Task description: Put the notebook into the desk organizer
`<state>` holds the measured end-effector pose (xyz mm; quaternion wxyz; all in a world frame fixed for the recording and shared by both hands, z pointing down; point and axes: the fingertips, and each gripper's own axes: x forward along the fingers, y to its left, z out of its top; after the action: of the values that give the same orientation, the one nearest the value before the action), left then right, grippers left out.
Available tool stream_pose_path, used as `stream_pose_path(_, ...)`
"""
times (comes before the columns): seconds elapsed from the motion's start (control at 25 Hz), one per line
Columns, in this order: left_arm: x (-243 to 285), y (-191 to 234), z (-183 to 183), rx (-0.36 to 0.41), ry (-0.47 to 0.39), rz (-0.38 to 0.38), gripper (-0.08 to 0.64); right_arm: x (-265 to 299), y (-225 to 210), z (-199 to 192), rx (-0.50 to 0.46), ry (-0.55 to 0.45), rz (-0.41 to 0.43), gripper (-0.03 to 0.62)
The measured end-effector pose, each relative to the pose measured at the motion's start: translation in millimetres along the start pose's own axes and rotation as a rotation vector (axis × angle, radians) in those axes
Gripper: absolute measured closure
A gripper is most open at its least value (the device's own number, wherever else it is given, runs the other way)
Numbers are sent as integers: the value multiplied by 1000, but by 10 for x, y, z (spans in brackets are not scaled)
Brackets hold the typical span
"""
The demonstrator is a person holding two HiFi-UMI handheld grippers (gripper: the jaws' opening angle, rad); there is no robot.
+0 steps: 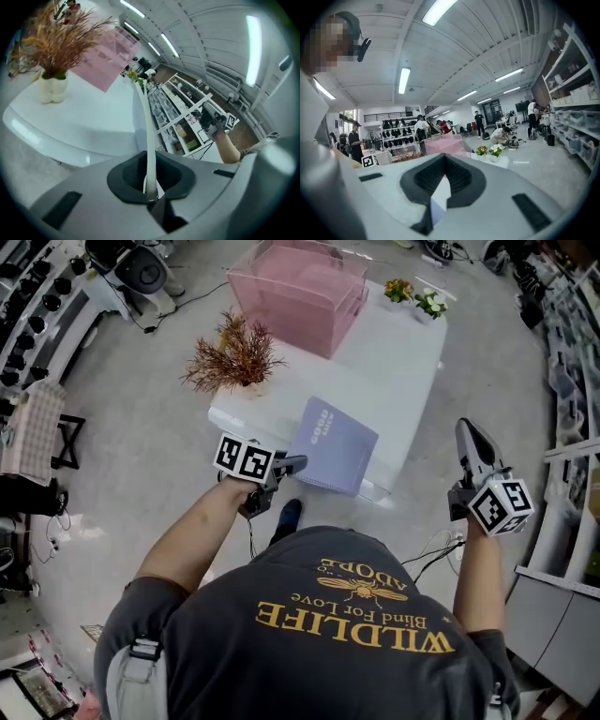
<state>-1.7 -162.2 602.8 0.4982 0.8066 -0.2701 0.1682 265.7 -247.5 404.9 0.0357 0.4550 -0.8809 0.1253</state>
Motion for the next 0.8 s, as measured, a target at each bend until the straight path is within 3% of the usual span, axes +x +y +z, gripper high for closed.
stream_pose_path(0.44,4,-1164,964,244,-65,-9,529,-254,-357,516,-57,-84,67,592)
stream_pose_path(0.8,-230,-1704,2043,436,-84,-70,529,145,-420,862,-79,-129,46,592)
